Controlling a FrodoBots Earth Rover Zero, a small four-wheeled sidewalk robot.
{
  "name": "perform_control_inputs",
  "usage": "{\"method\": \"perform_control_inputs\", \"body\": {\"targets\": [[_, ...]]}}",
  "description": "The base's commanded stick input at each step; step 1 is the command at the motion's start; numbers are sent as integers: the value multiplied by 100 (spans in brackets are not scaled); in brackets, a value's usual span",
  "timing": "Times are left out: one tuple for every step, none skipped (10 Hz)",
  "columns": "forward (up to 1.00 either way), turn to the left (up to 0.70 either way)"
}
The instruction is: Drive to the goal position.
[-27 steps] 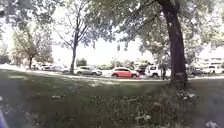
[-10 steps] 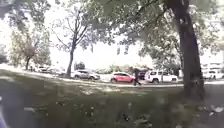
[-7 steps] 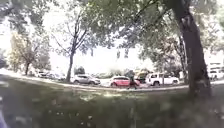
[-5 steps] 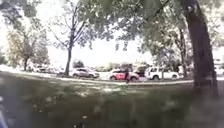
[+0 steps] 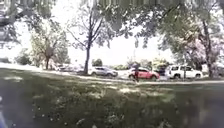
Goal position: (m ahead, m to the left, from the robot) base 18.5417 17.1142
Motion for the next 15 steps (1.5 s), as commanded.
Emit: {"method": "perform_control_inputs", "body": {"targets": [[70,0],[70,0],[70,0],[70,0],[70,0],[70,0],[70,-10],[70,-27],[70,-7],[70,0],[70,0],[70,0],[70,0],[70,0],[70,0]]}}
